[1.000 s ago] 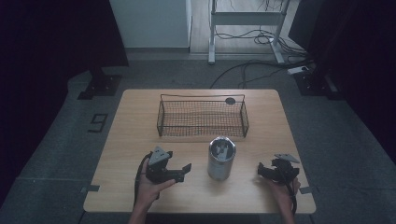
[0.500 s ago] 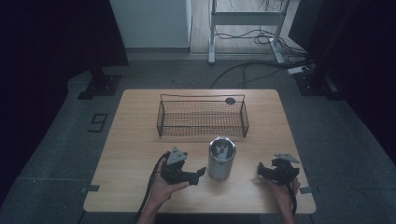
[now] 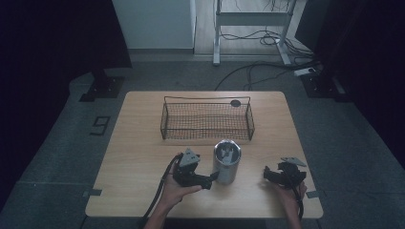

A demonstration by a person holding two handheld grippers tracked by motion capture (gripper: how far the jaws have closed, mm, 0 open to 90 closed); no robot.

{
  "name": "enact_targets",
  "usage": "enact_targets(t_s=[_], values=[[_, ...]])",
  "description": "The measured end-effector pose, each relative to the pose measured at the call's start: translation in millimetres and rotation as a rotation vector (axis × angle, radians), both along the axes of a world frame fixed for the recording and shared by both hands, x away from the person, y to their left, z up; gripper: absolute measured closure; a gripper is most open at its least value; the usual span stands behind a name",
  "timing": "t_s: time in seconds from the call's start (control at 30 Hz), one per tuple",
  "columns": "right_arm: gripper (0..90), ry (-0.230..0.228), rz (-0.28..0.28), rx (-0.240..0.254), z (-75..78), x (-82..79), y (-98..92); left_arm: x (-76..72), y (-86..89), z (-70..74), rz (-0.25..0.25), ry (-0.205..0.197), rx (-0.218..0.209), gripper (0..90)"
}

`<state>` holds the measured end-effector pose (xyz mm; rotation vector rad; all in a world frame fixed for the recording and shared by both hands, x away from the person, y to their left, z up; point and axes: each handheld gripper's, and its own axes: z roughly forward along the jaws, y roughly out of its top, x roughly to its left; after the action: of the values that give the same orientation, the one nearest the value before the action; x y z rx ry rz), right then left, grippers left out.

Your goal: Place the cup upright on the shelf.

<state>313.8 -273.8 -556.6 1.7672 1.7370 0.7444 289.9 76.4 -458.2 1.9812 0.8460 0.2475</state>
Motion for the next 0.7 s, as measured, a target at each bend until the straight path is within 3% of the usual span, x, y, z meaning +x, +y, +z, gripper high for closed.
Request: enact_targets(t_s=[0.7], values=[[1.0, 0.0, -0.001, 0.0, 0.0, 0.0, 0.0, 11.5, -32.8, -0.4, -0.039, -0.03, 0.003, 0.0]])
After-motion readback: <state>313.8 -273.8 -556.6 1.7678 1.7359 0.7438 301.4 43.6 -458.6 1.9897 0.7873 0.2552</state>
